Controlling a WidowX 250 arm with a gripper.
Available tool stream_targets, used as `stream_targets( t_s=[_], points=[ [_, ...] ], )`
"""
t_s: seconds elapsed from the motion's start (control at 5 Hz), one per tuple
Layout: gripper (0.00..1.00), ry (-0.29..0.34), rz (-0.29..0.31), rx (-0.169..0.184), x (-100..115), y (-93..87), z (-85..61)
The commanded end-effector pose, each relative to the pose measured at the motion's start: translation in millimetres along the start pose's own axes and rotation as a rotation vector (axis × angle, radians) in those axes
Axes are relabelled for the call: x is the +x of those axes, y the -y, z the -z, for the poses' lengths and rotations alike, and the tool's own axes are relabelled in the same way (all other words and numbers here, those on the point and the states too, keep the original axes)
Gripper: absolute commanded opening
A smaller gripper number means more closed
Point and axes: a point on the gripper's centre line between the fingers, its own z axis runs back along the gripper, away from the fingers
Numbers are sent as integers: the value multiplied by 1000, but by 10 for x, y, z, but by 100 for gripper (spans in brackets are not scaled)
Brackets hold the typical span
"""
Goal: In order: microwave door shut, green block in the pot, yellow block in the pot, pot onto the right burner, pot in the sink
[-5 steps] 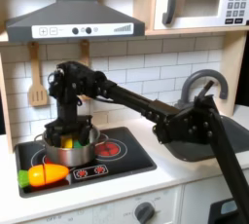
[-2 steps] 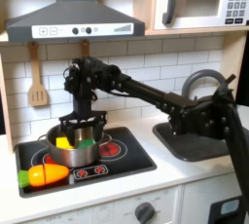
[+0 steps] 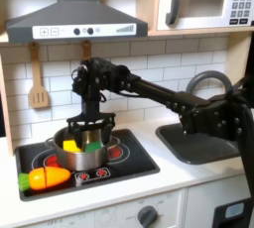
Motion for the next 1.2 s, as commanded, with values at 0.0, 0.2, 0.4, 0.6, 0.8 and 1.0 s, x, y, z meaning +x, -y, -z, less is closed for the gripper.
stream_targets(
  t_s=[0.0,0.2,0.4,0.6,0.8,1.0],
  points=[
    [100,-4,7,-14,-96,120,-22],
    [100,-5,14,-19,-117,199,-28],
    [100,-8,33,-19,-119,340,-33],
    [100,-10,35,-24,-138,447,-32],
    [100,-15,47,-26,-149,540,-14],
    [100,-24,52,-29,-170,614,3]
  ],
)
